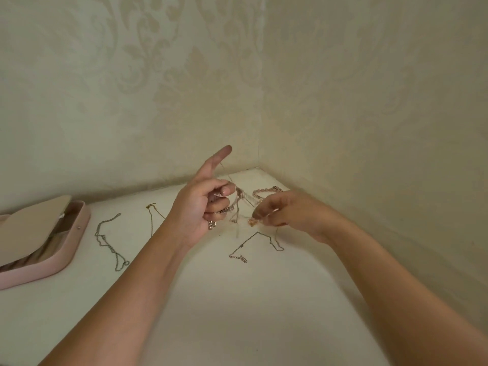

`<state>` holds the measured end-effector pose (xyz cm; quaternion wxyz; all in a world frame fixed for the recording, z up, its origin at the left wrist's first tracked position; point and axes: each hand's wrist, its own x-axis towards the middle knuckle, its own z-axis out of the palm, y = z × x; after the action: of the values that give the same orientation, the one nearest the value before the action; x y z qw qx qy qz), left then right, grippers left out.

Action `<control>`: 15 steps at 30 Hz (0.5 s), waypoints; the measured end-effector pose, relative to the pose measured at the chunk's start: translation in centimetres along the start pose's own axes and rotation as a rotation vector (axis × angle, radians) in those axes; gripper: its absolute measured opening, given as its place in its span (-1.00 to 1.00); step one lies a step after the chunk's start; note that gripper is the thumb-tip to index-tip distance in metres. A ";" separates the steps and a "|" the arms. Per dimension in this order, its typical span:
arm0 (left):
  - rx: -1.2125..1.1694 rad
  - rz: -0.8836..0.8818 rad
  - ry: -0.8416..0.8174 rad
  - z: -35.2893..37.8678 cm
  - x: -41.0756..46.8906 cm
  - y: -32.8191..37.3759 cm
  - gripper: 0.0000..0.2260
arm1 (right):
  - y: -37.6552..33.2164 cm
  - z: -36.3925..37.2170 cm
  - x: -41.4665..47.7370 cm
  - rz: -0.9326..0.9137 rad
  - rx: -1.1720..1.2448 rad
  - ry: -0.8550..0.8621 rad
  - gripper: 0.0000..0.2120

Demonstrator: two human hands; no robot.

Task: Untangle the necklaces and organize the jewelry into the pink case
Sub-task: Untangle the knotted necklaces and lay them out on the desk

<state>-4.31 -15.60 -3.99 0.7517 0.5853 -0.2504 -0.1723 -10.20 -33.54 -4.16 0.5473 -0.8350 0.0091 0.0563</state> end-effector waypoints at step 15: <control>0.044 -0.081 -0.168 0.4 -0.4 0.1 -0.47 | 0.1 1.1 0.7 -0.126 0.366 0.109 -0.86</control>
<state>-4.89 -15.62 -3.90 0.7074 0.5949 -0.2925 -0.2452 -9.60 -32.57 -4.79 0.6910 -0.7224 -0.0035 -0.0258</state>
